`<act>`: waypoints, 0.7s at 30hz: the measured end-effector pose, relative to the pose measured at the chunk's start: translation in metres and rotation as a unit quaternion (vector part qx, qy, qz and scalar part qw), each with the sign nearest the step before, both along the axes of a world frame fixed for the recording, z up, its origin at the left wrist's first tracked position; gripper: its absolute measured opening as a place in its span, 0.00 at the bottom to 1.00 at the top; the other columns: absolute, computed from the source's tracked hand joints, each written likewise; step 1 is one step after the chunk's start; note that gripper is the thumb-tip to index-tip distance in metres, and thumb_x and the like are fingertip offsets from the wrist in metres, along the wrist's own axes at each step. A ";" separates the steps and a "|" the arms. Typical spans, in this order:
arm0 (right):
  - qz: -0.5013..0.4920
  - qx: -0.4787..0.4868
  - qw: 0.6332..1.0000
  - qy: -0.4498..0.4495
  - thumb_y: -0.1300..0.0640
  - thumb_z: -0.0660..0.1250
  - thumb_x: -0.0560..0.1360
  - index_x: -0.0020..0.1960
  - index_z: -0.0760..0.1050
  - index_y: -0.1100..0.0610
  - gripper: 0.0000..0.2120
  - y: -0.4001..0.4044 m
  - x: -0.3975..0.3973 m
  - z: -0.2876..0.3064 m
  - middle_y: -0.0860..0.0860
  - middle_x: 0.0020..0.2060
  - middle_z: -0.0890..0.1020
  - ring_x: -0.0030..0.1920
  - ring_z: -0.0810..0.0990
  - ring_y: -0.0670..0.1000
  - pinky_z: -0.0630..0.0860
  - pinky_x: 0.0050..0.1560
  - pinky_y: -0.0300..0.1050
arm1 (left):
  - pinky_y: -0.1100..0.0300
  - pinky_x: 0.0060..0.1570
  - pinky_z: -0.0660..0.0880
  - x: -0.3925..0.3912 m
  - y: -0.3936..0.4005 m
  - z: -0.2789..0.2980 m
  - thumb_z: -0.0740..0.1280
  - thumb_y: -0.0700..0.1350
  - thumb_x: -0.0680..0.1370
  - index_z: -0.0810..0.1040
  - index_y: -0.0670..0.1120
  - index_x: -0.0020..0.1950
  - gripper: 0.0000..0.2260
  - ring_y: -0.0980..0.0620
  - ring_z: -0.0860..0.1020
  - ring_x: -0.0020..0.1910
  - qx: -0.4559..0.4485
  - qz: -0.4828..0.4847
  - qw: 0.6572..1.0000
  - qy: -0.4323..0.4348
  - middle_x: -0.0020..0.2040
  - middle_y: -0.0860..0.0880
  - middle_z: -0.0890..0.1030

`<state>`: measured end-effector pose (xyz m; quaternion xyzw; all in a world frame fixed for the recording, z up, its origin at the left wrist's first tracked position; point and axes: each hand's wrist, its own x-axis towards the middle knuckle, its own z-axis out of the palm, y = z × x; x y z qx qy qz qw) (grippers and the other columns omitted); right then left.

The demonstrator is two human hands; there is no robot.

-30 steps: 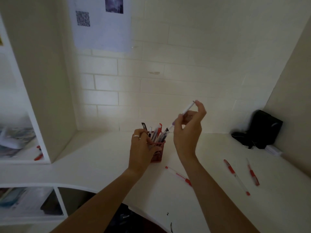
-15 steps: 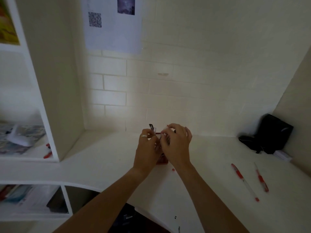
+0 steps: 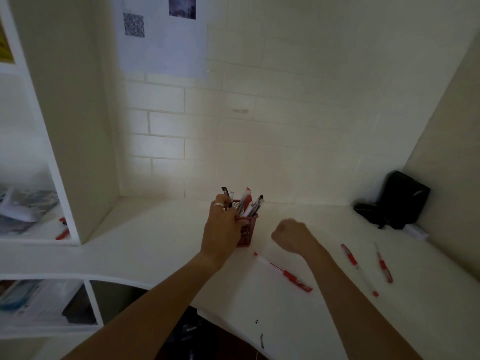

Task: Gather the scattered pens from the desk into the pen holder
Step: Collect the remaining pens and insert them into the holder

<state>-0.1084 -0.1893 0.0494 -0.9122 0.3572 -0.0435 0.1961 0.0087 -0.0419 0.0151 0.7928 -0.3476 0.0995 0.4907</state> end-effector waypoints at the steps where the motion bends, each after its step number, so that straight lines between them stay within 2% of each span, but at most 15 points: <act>1: 0.031 0.015 0.998 0.058 0.50 0.68 0.77 0.56 0.81 0.61 0.16 -0.001 -0.005 -0.004 0.57 0.55 0.83 0.58 0.81 0.57 0.77 0.52 0.45 | 0.84 0.43 0.67 0.000 -0.002 -0.001 0.71 0.42 0.77 0.77 0.38 0.54 0.10 0.82 0.66 0.53 -0.001 0.002 1.000 0.004 0.65 0.49 0.70; 2: 0.058 0.027 0.995 0.079 0.50 0.70 0.76 0.58 0.80 0.61 0.17 0.001 -0.009 -0.008 0.56 0.56 0.83 0.58 0.81 0.56 0.76 0.53 0.45 | 0.86 0.42 0.65 0.000 -0.003 -0.001 0.71 0.42 0.77 0.77 0.36 0.54 0.11 0.85 0.64 0.53 0.000 0.004 1.000 0.006 0.65 0.49 0.70; 3: 0.080 0.032 0.994 0.072 0.51 0.71 0.75 0.58 0.81 0.59 0.15 0.003 -0.012 -0.013 0.55 0.57 0.83 0.58 0.81 0.54 0.76 0.52 0.43 | 0.86 0.41 0.66 -0.001 -0.002 -0.002 0.71 0.43 0.78 0.77 0.36 0.55 0.11 0.83 0.66 0.53 0.002 0.003 1.000 0.005 0.65 0.50 0.69; 5: 0.110 0.009 0.993 0.052 0.58 0.70 0.76 0.57 0.83 0.58 0.11 0.005 -0.012 -0.018 0.52 0.57 0.84 0.57 0.82 0.52 0.74 0.51 0.38 | 0.80 0.43 0.69 -0.003 0.001 -0.001 0.70 0.46 0.78 0.78 0.40 0.55 0.11 0.68 0.73 0.54 0.009 0.001 1.000 -0.004 0.63 0.52 0.69; 6: 0.118 -0.001 0.992 0.042 0.60 0.69 0.76 0.55 0.85 0.57 0.10 0.005 -0.010 -0.019 0.52 0.56 0.85 0.56 0.83 0.52 0.75 0.52 0.36 | 0.77 0.45 0.69 -0.005 0.004 0.000 0.70 0.47 0.79 0.79 0.42 0.55 0.10 0.64 0.72 0.53 0.016 0.002 1.000 -0.014 0.63 0.51 0.70; 8: 0.125 -0.006 0.992 0.030 0.60 0.68 0.75 0.51 0.86 0.55 0.09 0.007 -0.005 -0.019 0.51 0.54 0.86 0.54 0.84 0.52 0.78 0.56 0.39 | 0.78 0.46 0.70 -0.005 0.005 0.002 0.70 0.47 0.79 0.80 0.41 0.53 0.10 0.64 0.71 0.52 0.023 0.002 0.999 -0.031 0.67 0.48 0.69; 10: 0.132 0.008 0.991 0.023 0.54 0.72 0.73 0.45 0.83 0.51 0.02 0.010 -0.003 -0.018 0.51 0.50 0.86 0.50 0.84 0.53 0.81 0.54 0.45 | 0.80 0.48 0.69 -0.004 0.005 0.001 0.71 0.48 0.78 0.82 0.39 0.52 0.11 0.61 0.72 0.56 0.041 0.008 0.997 -0.059 0.69 0.47 0.68; 11: 0.139 0.012 0.990 0.030 0.52 0.74 0.71 0.43 0.81 0.51 0.04 0.012 -0.003 -0.019 0.52 0.49 0.85 0.49 0.84 0.53 0.81 0.51 0.46 | 0.80 0.48 0.68 -0.005 0.005 0.000 0.70 0.49 0.78 0.82 0.40 0.53 0.12 0.58 0.72 0.58 0.047 0.007 0.997 -0.066 0.70 0.47 0.68; 13: 0.146 0.010 0.988 0.053 0.53 0.76 0.70 0.41 0.79 0.52 0.06 0.013 -0.001 -0.025 0.53 0.48 0.85 0.48 0.84 0.52 0.82 0.51 0.47 | 0.81 0.47 0.69 -0.004 0.005 -0.002 0.69 0.50 0.79 0.82 0.40 0.55 0.13 0.58 0.72 0.58 0.043 0.005 0.997 -0.069 0.70 0.46 0.68; 15: 0.136 0.000 0.989 0.056 0.56 0.75 0.69 0.41 0.81 0.54 0.04 0.013 0.000 -0.031 0.54 0.48 0.86 0.47 0.85 0.53 0.83 0.51 0.47 | 0.73 0.53 0.73 -0.005 0.005 -0.006 0.69 0.48 0.79 0.81 0.40 0.56 0.12 0.53 0.73 0.62 0.039 0.004 0.995 -0.096 0.71 0.45 0.67; 18: 0.118 -0.009 0.993 0.024 0.53 0.70 0.68 0.45 0.82 0.56 0.09 0.012 0.001 -0.036 0.54 0.47 0.85 0.47 0.85 0.55 0.83 0.50 0.50 | 0.62 0.62 0.75 -0.011 0.008 -0.010 0.68 0.47 0.78 0.72 0.39 0.68 0.21 0.46 0.71 0.67 0.028 0.013 0.989 -0.147 0.72 0.41 0.64; 19: 0.112 -0.018 0.993 0.004 0.52 0.69 0.69 0.46 0.80 0.55 0.09 0.015 -0.001 -0.033 0.55 0.46 0.85 0.47 0.84 0.57 0.82 0.50 0.50 | 0.57 0.66 0.74 -0.016 0.010 -0.010 0.67 0.46 0.78 0.71 0.40 0.70 0.22 0.44 0.69 0.69 0.033 0.023 0.980 -0.194 0.72 0.40 0.65; 21: 0.116 -0.035 0.991 -0.051 0.52 0.68 0.72 0.48 0.78 0.54 0.07 0.019 -0.003 -0.025 0.55 0.44 0.84 0.45 0.84 0.58 0.81 0.48 0.49 | 0.48 0.66 0.72 -0.026 0.011 -0.012 0.66 0.41 0.75 0.74 0.43 0.68 0.20 0.42 0.69 0.68 0.056 -0.004 0.950 -0.306 0.69 0.40 0.71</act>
